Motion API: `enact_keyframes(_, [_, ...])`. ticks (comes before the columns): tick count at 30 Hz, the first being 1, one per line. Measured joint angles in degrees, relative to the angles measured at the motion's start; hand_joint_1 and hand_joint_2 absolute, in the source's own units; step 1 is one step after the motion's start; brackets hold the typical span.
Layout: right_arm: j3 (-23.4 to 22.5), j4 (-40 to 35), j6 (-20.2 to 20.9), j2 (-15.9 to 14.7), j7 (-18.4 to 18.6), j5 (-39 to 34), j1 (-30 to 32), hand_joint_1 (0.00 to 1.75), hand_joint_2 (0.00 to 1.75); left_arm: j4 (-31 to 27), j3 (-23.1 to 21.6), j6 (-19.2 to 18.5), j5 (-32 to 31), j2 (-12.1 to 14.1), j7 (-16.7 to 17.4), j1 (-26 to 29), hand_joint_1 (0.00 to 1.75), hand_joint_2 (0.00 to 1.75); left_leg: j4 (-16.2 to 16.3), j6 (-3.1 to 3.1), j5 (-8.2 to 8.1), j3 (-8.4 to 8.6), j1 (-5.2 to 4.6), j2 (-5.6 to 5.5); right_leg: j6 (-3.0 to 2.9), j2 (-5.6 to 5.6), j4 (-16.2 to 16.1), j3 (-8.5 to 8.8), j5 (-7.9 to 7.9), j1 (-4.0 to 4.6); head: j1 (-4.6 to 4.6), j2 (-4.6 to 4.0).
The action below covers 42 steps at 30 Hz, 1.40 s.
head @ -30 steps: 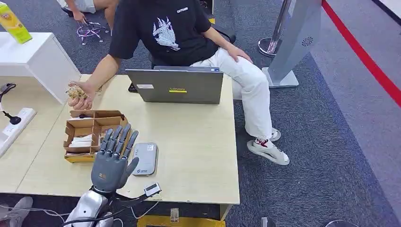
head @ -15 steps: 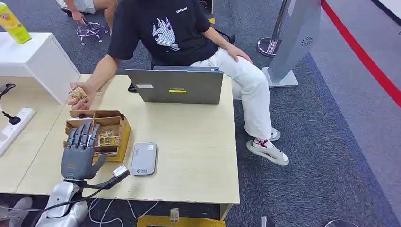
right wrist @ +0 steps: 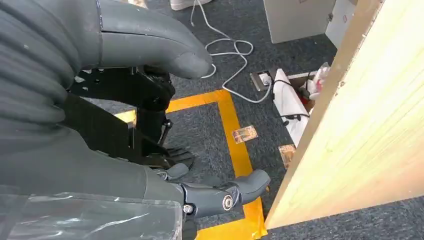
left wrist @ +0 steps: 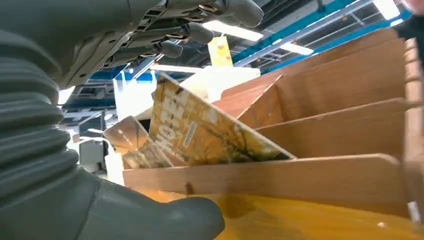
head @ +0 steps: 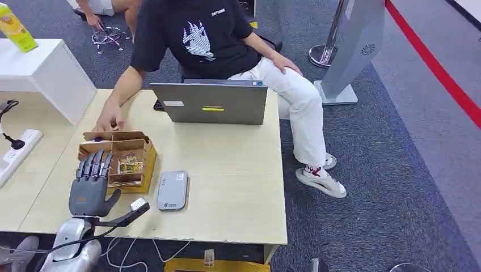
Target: Pass the card to the sensor for recognition and then transmit it.
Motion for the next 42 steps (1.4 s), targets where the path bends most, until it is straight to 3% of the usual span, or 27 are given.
enact_keyframes(20, [0.1,0.0,0.0,0.0,0.0,-0.7,0.0,0.00,1.75,-1.1,0.1,-0.5,-1.2,-0.6,-0.9,0.6,0.00,1.75,0.0,0.00,0.00,0.00,0.00,0.00,0.00,0.00,0.0,0.00,0.00,0.00,0.00,0.00])
enact_keyframes(21, [0.1,0.0,0.0,0.0,0.0,-0.7,0.0,0.00,1.75,-1.6,0.1,-0.5,-1.3,-0.7,-0.9,0.8,0.12,1.75,0.0,0.00,0.00,0.00,0.00,0.00,0.00,0.00,0.0,0.00,0.00,0.00,0.00,0.00])
enact_keyframes(22, [0.1,0.0,0.0,0.0,0.0,-0.7,0.0,0.00,1.75,-1.9,0.1,-0.5,-1.4,-0.7,-0.9,0.9,1.75,1.75,0.0,0.00,0.00,0.00,0.00,0.00,0.00,0.00,0.0,0.00,0.00,0.00,0.00,0.00])
enact_keyframes(42, [1.0,0.0,0.0,0.0,0.0,-0.7,0.0,0.00,1.75,-2.4,0.1,0.4,0.2,-0.7,-3.1,1.5,1.75,1.75,0.0,0.00,0.00,0.00,0.00,0.00,0.00,0.00,0.0,0.00,0.00,0.00,0.00,0.00])
